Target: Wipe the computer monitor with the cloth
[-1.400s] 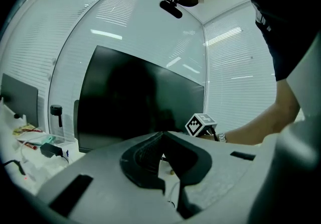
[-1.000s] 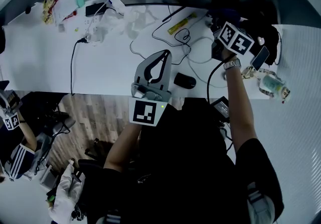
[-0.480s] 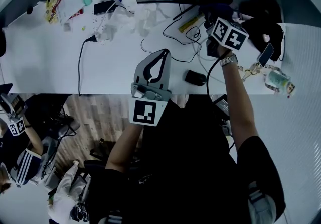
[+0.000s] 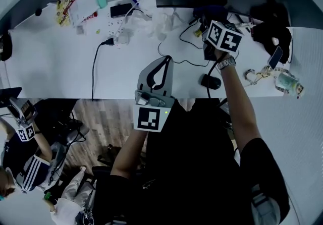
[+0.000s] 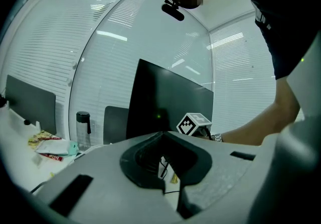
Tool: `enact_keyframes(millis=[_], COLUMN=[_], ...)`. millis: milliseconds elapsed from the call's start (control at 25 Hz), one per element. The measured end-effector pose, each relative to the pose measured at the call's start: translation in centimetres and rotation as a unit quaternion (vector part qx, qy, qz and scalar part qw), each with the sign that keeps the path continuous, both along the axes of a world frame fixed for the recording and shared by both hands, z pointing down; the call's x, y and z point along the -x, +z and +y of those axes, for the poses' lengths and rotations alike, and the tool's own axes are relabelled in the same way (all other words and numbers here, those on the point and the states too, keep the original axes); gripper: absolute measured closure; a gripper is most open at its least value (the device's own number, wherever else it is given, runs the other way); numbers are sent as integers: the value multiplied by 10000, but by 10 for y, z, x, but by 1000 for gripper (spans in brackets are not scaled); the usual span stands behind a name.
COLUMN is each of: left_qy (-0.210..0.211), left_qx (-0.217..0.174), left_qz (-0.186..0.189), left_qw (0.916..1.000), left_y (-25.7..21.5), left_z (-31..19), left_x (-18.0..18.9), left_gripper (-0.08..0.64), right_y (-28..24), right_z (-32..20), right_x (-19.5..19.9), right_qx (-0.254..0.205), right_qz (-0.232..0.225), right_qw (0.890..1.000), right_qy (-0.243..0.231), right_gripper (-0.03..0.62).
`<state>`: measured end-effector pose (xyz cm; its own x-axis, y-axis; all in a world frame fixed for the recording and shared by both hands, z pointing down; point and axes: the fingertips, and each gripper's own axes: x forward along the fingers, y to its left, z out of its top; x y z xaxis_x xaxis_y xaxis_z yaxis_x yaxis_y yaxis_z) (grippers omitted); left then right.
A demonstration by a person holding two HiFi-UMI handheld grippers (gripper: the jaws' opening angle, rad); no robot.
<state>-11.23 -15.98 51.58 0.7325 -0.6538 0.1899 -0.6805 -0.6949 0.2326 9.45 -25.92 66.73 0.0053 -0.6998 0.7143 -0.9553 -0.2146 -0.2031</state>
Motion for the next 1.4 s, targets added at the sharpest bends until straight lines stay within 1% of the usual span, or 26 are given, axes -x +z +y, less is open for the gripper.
enact_keyframes(millis=[400,600,920,1240,1400], left_qy=[-80,-158,-235,-274,-337], left_qx=[-124,-195,-284,-262,-352], left_qz=[-104,-78,-94,-203,-130], left_qw=[9998,9997,9993,9991,9987], left_y=[-4,-10,-17,-17,-24], left_z=[-6,-9,-9,-4,-4], left_x=[48,64,82,92,92], left_gripper=[554,554,554,554,554], right_y=[0,-5,-9,-11,-22], right_z=[-20,-28,-44,-49,-52], right_x=[72,100,146,162,164], right_qx=[-75,-135,-241,-206,-267], right_qz=[-84,-124,-184,-180,-150], right_qw=[9995,9989,9964,9952,9942], right_qy=[-310,-438,-792,-936,-1030], right_gripper=[469,469,469,469,469])
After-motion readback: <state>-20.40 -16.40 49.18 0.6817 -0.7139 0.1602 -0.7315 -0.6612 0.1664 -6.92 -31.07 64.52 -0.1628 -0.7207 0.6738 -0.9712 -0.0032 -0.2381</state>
